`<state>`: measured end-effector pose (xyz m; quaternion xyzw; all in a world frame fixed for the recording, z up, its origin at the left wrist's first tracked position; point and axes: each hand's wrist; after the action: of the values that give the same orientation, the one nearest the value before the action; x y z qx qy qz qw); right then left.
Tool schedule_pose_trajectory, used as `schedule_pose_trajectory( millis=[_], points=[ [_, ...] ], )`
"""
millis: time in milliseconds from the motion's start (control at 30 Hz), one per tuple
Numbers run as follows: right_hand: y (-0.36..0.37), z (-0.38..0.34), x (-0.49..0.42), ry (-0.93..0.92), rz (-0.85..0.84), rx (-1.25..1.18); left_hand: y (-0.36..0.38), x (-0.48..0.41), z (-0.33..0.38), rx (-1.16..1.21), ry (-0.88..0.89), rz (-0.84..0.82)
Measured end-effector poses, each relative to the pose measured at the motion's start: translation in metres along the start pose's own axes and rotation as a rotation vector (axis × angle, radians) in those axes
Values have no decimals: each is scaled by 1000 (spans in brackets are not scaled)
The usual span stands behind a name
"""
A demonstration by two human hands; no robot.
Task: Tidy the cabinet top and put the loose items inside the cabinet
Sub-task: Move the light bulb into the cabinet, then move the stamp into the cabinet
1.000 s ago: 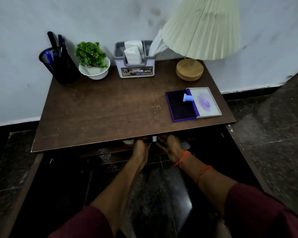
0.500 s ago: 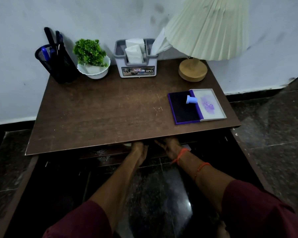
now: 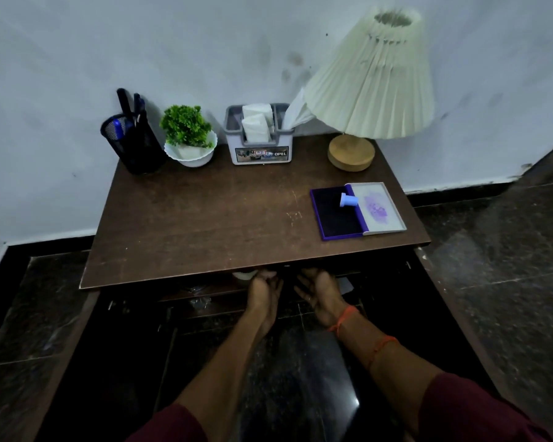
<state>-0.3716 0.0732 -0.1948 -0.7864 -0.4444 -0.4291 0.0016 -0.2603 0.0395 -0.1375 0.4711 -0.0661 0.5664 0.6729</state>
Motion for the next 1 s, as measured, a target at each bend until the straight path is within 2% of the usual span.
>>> schedule_pose_trajectory(
  millis=[233, 433, 567, 733, 800, 900, 1000],
  points=[
    [-14, -5, 62, -119, -45, -36, 6, 55, -22, -93, 11, -54],
    [-36, -26, 112, -201, -35, -36, 27, 98, -30, -254, 10, -179],
    [-43, -42, 131, -280, -32, 55, 37, 111, -28, -328, 29, -236],
    [-41, -73, 155, -430, 19, 310, 56, 126, -20, -519, 111, -301],
    [-34, -86, 164, -552, 98, 534, 60, 126, -15, -715, 243, -304],
    [-26, -111, 176, -701, 256, 995, 65, 130, -4, -1199, 498, -382],
    [-16, -134, 171, -740, 264, 1118, 73, 119, 11, -1377, 600, -410]
  ],
)
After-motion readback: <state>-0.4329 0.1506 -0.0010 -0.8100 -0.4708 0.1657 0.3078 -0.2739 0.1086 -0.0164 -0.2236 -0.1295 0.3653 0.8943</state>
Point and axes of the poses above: each hand's wrist, its own x-axis away from the middle knuckle, its own y-axis out of the palm, z = x × y, and after that the axes turned 8 degrees about -z, right-handed
